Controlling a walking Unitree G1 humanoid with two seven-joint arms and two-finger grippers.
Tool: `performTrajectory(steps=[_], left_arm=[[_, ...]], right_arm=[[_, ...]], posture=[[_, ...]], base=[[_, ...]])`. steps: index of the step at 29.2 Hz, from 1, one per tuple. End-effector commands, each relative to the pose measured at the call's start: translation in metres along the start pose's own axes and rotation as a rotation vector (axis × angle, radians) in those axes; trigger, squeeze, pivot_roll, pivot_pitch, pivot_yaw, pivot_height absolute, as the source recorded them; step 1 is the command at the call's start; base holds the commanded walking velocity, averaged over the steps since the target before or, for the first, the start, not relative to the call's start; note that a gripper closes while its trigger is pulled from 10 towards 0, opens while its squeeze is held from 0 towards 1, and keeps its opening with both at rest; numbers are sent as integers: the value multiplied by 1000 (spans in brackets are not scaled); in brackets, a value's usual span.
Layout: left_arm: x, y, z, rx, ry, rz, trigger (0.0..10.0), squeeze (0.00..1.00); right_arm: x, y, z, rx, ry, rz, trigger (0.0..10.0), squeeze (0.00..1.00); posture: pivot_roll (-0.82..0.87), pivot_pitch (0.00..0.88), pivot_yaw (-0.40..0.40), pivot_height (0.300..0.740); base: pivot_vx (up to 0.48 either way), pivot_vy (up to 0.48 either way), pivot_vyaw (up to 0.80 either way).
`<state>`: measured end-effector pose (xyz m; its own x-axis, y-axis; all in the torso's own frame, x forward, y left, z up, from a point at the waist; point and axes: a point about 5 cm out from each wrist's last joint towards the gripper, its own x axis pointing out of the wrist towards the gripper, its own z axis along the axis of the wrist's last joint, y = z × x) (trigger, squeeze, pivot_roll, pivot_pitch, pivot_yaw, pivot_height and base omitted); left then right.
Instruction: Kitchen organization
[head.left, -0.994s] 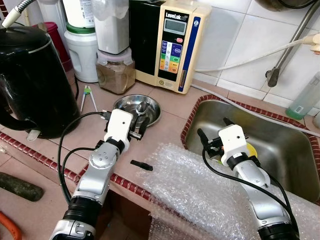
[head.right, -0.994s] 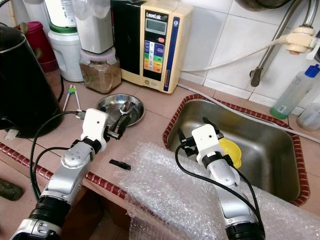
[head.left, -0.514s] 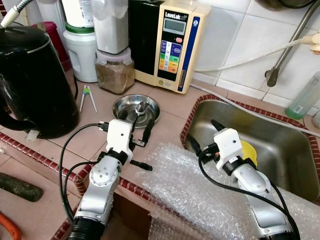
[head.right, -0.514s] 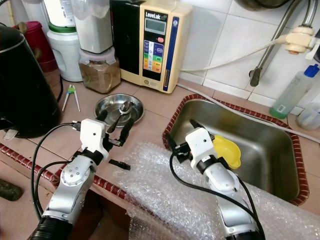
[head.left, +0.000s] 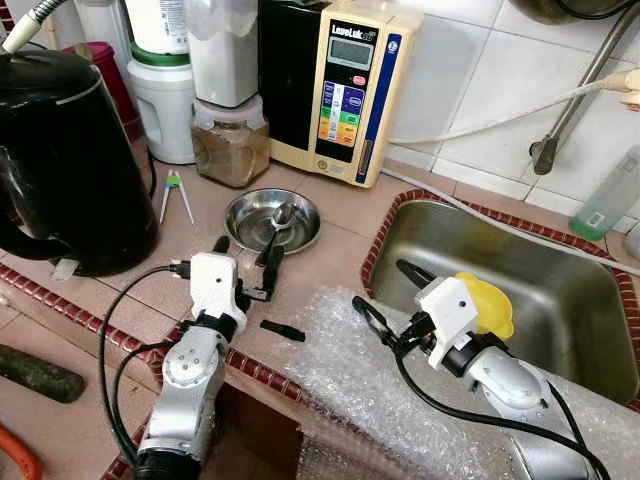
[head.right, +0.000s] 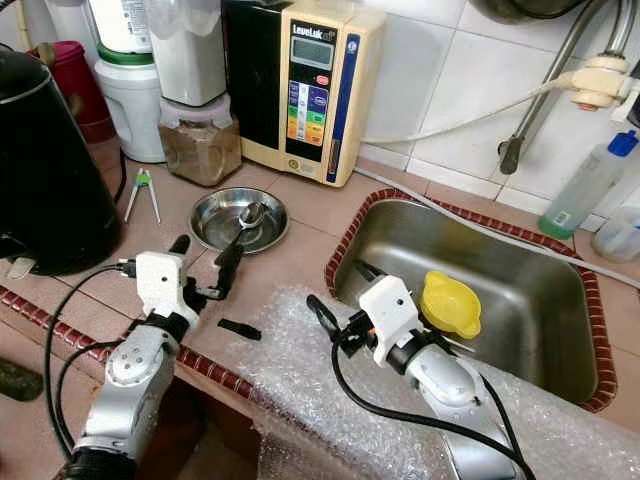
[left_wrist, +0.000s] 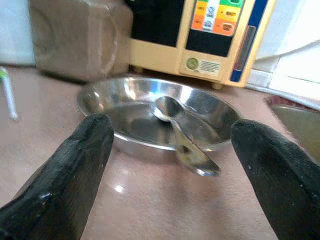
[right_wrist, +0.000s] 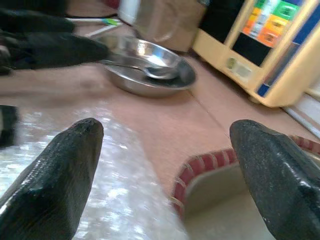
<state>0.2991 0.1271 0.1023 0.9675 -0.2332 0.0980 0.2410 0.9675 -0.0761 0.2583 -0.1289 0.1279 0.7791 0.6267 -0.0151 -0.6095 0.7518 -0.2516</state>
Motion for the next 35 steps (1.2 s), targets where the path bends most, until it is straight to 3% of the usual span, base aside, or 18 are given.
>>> performTrajectory(steps=[1, 10, 22, 23, 25, 26, 27, 35], left_arm=[[4, -2, -4, -50, 25, 3, 10000, 0], [11, 0, -9, -167, 46, 80, 10000, 0], [22, 3, -18, -240, 72, 142, 10000, 0], [23, 2, -20, -246, 79, 147, 10000, 0], [24, 2, -20, -249, 82, 153, 9922, 0], [25, 2, -21, -267, 84, 162, 2902, 0], [25, 2, -21, -273, 84, 163, 0, 0], [32, 2, -18, -323, 79, 163, 0, 0]], right_arm=[[-1, 3, 4, -7, 0, 25, 10000, 400], [-3, 14, 7, 20, 3, 103, 10000, 404], [-7, 23, 2, 58, 38, 166, 10000, 400], [-7, 23, 2, 61, 40, 167, 10000, 345], [-7, 24, 3, 60, 41, 166, 10000, 333], [-7, 24, 2, 58, 42, 164, 10000, 329], [-8, 24, 2, 58, 43, 164, 10000, 329], [-7, 25, 1, 52, 52, 162, 10000, 314]], posture=[[149, 0, -91, 740], [137, 0, -95, 740], [131, 0, -90, 740], [129, 0, -84, 740], [128, 0, -83, 740], [127, 0, -79, 740], [127, 0, -78, 740], [131, 0, -71, 740]], base=[[0, 0, 0], [0, 0, 0], [0, 0, 0], [0, 0, 0], [0, 0, 0], [0, 0, 0], [0, 0, 0], [0, 0, 0]])
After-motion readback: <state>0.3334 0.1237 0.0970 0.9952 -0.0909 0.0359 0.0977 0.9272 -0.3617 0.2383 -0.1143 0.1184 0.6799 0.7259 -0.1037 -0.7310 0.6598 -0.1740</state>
